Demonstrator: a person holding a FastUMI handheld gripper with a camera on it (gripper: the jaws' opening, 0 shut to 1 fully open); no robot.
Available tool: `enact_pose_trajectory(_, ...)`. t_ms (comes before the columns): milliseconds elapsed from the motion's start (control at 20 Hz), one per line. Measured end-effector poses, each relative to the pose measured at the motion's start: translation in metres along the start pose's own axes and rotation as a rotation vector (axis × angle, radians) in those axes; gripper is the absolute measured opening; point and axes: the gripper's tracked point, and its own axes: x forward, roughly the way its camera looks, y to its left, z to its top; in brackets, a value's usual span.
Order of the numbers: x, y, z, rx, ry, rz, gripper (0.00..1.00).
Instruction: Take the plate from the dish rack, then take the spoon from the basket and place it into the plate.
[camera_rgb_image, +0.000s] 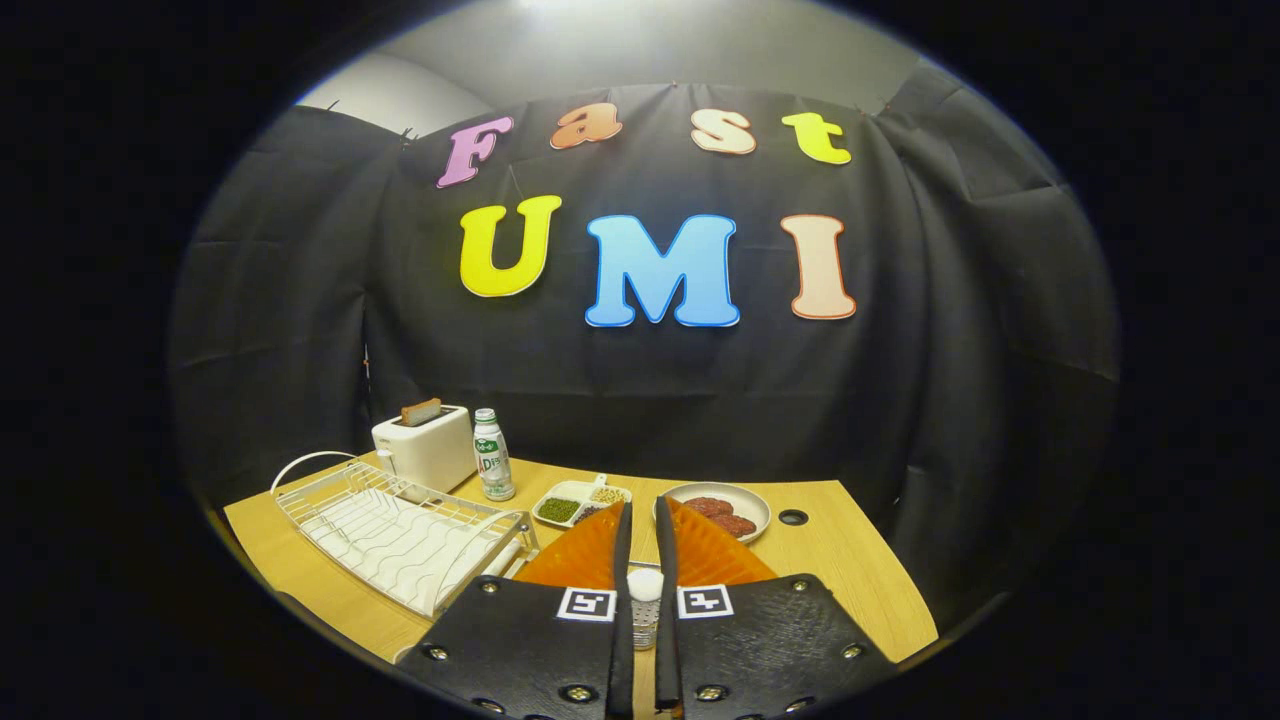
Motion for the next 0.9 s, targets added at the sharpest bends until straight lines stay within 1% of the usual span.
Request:
enact_pose_trajectory(150, -0.013, 0.008, 0.011, 0.019, 0.013, 0.015, 0.08)
enact_pose_trajectory(350, -0.028, 0.021, 0.015, -0.010, 0.041, 0.039, 0.08)
enact_pose_trajectory(550, -0.044, 0.029, 0.021, 0.012, 0.056, 0.031, 0.08)
enact_pose_trajectory(650, -0.049, 0.033, 0.019, 0.021, 0.059, 0.026, 0.08)
enact_pose_trajectory(750, -0.053, 0.041, 0.015, 0.022, 0.077, 0.040, 0.08)
enact_pose_trajectory(900, -0.059, 0.052, 0.003, -0.009, 0.108, 0.060, 0.08)
